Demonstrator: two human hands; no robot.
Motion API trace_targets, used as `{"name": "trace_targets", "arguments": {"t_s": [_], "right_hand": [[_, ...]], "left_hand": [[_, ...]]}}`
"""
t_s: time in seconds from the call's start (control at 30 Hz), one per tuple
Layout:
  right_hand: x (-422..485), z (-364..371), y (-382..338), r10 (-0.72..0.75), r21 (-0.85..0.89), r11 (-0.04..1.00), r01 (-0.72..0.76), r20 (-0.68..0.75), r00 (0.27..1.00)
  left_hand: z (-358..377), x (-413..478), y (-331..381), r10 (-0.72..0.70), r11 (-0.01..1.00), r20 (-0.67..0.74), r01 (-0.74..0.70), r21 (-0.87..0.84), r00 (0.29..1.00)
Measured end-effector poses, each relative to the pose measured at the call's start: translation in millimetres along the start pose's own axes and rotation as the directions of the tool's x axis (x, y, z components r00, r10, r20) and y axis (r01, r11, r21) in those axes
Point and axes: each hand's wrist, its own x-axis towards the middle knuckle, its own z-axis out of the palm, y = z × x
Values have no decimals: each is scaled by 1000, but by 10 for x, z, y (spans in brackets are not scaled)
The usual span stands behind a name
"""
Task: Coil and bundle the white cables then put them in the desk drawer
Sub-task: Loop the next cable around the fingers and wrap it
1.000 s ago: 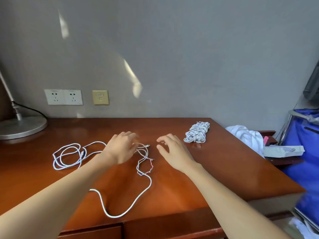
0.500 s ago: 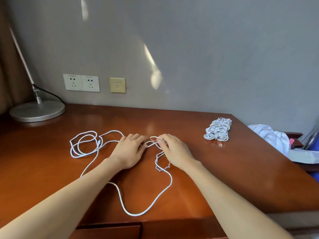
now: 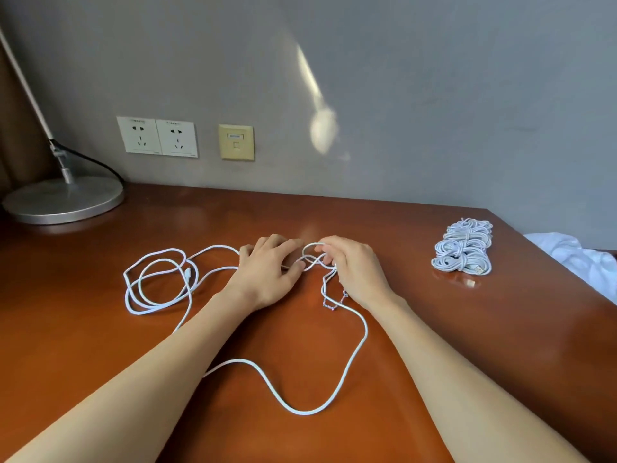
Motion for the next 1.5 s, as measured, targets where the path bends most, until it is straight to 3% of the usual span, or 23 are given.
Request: {"name": "trace_targets", "arguments": {"t_s": [0.13,0.33,0.6,0.77,1.13,1.5], "right_hand": [[-52,-15,19,-3,98,995,8,-50,999],[-96,-65,-13,-22,164,986,34,-77,997],[-219,-129,-130,51,338,940,-33,-43,998],[-224,-142,-152,82,446,892,-70,-7,997],[-205,-153,-137,44,386,923,-3,-97,994],[-211,-181,-138,35,344,939,8,-118,992]], "left_hand": [[-29,-40,-6,96,991,-73,-102,-84,993],[-75,-105,39,133,962,-210,-177,-208,969],[-104,-172,97,108,945,-330,-199,-258,938],[-134,-227,175,61,937,-328,-167,-307,943],[-132,-225,181,82,933,-364,-200,-300,928],[-122,-203,122,-50,963,-218,-11,-271,975]]}}
